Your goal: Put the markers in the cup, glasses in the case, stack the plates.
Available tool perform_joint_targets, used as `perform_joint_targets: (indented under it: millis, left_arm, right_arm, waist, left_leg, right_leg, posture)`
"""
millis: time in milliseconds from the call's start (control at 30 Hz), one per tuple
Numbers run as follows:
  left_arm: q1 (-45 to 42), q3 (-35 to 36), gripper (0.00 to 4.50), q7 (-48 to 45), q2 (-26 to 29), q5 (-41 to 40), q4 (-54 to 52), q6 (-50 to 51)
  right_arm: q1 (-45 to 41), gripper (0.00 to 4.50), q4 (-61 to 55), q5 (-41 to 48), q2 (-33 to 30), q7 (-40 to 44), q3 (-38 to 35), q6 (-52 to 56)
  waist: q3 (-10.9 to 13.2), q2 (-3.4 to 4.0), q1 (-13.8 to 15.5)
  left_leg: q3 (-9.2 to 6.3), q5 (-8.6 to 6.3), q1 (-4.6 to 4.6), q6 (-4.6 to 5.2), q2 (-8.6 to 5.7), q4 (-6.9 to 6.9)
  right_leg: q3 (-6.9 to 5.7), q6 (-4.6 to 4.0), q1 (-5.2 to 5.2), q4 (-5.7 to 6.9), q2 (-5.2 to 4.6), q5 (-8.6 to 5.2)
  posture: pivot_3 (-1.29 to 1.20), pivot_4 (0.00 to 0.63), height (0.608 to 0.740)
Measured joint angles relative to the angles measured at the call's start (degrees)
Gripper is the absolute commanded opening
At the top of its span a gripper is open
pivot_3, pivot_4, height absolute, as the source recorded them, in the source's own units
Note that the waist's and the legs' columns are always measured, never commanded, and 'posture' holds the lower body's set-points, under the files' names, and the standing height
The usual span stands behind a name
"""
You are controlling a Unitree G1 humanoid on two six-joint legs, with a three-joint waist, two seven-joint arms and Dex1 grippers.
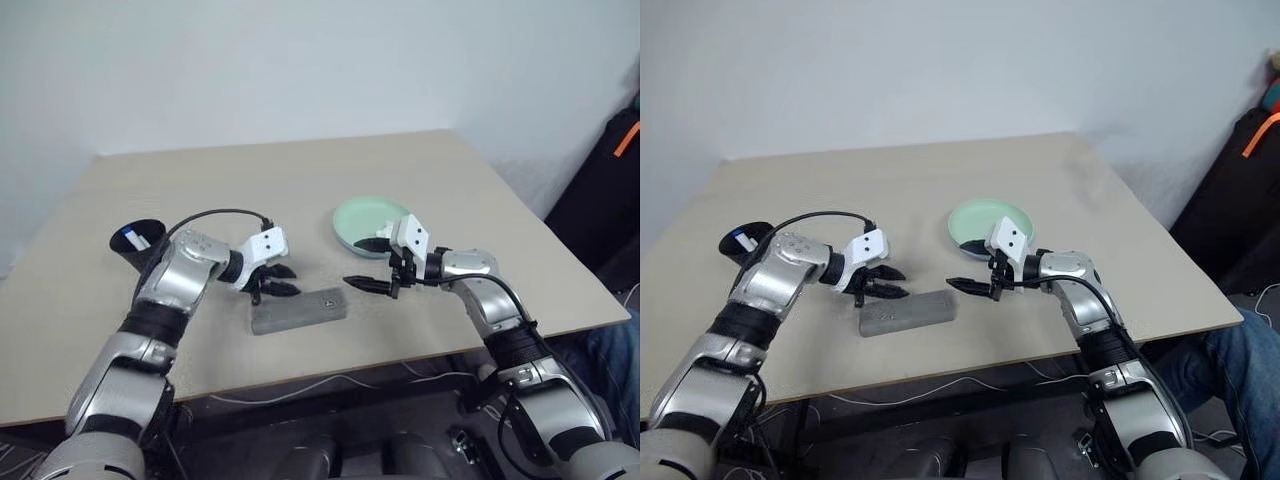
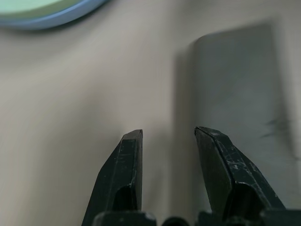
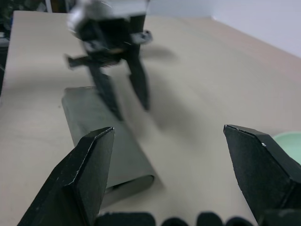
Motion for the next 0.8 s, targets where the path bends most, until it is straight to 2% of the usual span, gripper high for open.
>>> perform_joint_targets:
  millis: [200, 433, 667, 800]
  left_arm:
    - [6.97, -0.03, 1.79, -1.48, 4.05, -0.8, -12.6, 3.35]
    - [8.14, 2.63, 1.79, 4.18, 2.42, -2.35, -14.53, 6.61]
    - [7.51, 16.17, 1.79, 15.47, -3.47, -10.18, -14.56, 6.69]
    - [7.3, 25.04, 1.79, 25.39, -6.74, -12.56, -14.37, 4.78]
  right_arm:
    - [0.05, 4.03, 0.83, -0.17, 0.24, -0.02, 0.04, -0.68]
    - [0.05, 4.03, 1.15, -0.21, 0.73, 0.04, 0.34, -0.82]
    - [0.25, 4.03, 1.15, -0.4, 1.09, 0.02, 0.75, -0.85]
    - [1.07, 4.03, 1.47, -0.46, 1.28, -0.76, 0.73, -0.85]
  waist:
    - [0.02, 0.05, -0.06]
    - [0.04, 0.09, 0.44]
    - [0.03, 0.07, 0.37]
    - [0.02, 0.06, 0.42]
  left_leg:
    - [0.0, 0.0, 0.1, 0.0, 0.0, 0.0]
    - [-0.04, 0.0, 0.17, 0.0, 0.0, 0.0]
    - [0.0, 0.0, 0.11, 0.0, 0.0, 0.01]
    - [-0.01, 0.0, 0.13, -0.01, 0.01, 0.03]
  right_leg:
    - [0.03, -0.03, 0.11, 0.01, 0.01, -0.02]
    - [0.04, -0.11, 0.16, 0.05, 0.02, -0.06]
    - [0.03, -0.01, 0.08, 0.02, 0.01, 0.0]
    - [0.01, -0.01, 0.09, 0.01, 0.01, 0.0]
  posture:
    - [0.0, 0.0, 0.74]
    - [0.0, 0.0, 0.74]
    - [0.0, 0.0, 0.74]
    - [0.0, 0.0, 0.74]
